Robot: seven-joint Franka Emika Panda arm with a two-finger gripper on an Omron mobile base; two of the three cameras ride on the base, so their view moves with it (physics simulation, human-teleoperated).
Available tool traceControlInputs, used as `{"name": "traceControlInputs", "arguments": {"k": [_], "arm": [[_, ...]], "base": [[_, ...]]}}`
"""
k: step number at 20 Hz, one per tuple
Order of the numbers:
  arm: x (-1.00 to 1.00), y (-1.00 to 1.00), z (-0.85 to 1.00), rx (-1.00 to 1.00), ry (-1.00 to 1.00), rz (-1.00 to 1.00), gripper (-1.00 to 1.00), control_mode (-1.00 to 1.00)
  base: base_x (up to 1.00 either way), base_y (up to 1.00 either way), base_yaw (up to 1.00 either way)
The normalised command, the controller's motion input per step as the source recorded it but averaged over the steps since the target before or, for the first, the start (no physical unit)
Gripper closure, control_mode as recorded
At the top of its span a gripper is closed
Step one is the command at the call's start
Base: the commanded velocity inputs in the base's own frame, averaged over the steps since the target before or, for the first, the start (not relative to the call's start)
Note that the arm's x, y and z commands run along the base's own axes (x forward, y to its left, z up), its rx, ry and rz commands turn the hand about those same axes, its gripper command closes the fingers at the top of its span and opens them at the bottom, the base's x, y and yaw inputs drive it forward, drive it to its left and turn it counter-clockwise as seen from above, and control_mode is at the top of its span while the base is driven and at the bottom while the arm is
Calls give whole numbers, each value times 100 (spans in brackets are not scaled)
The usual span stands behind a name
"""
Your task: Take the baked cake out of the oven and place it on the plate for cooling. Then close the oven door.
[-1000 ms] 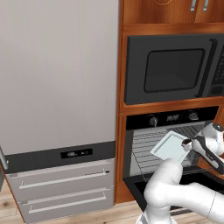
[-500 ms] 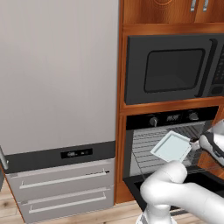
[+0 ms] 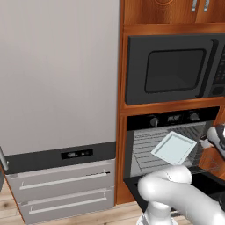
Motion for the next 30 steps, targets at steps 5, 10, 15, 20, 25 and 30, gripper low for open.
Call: {"name": "traceControlInputs", "arguments": {"k": [5, 10, 15, 20, 25, 30], "arm": [[-63, 0, 42, 0, 0, -2, 100, -100], [-45, 0, 51, 0, 0, -1, 100, -100], [-36, 4, 75, 0, 0, 0, 100, -100], [-36, 8, 75, 0, 0, 0, 100, -100], [-35, 16, 60, 0, 0, 0, 100, -100], [-36, 26, 60, 0, 0, 0, 100, -100]], "base": [[0, 0, 0], [0, 0, 0], [0, 0, 0], [0, 0, 0], [0, 0, 0], [0, 0, 0]]}}
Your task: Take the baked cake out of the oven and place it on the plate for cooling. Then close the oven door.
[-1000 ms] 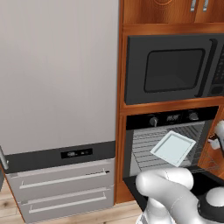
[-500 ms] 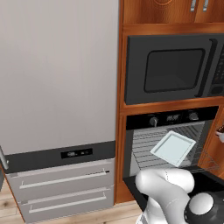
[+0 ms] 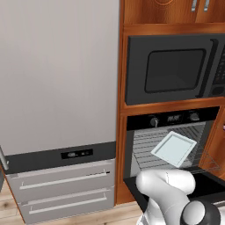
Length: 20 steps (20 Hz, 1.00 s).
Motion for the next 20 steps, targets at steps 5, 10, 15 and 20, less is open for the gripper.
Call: {"name": "traceControlInputs", "arguments": {"k": [5, 10, 15, 20], "arm": [[-20, 41, 52, 0, 0, 0, 100, -100], [-10, 48, 38, 0, 0, 0, 100, -100], [-15, 51, 42, -1, 1, 0, 100, -100], [-2, 56, 37, -3, 8, -3, 100, -100]], "base": [[0, 0, 0], [0, 0, 0], [0, 0, 0], [0, 0, 0]]}}
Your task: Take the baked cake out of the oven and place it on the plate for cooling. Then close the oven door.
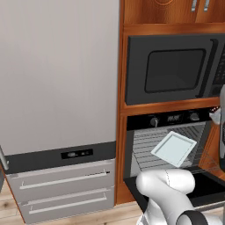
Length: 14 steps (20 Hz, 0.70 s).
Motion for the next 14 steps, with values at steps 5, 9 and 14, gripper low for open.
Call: {"name": "traceControlInputs", "arguments": {"k": [5, 9, 14], "arm": [[0, 59, 13, -3, 9, -14, 100, -100], [0, 14, 1, 0, 6, -18, 100, -100], [0, 0, 0, 1, 2, -17, 100, -100]], "base": [[0, 0, 0], [0, 0, 0], [0, 0, 0]]}}
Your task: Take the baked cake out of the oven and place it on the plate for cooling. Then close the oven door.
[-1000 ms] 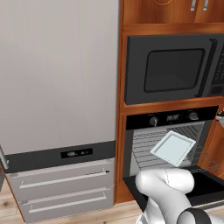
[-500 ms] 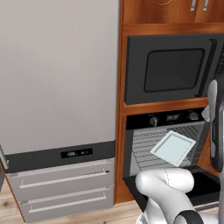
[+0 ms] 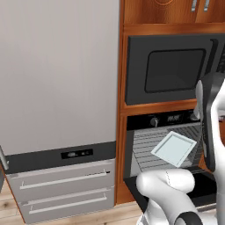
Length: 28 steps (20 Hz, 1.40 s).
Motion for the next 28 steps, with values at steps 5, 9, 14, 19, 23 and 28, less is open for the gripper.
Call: {"name": "traceControlInputs", "arguments": {"k": [5, 9, 14, 19, 23, 28], "arm": [[0, 0, 0, 2, 0, -1, 100, -100], [0, 1, 0, 0, 0, 0, 100, -100], [0, 0, 0, 0, 0, 0, 100, -100], [0, 0, 0, 0, 0, 0, 100, 100], [0, 0, 0, 0, 0, 0, 100, 100], [0, 0, 0, 0, 0, 0, 100, 100]], "base": [[0, 0, 0], [0, 0, 0], [0, 0, 0], [-2, 0, 0], [-41, 0, 0], [-70, -1, -7]]}}
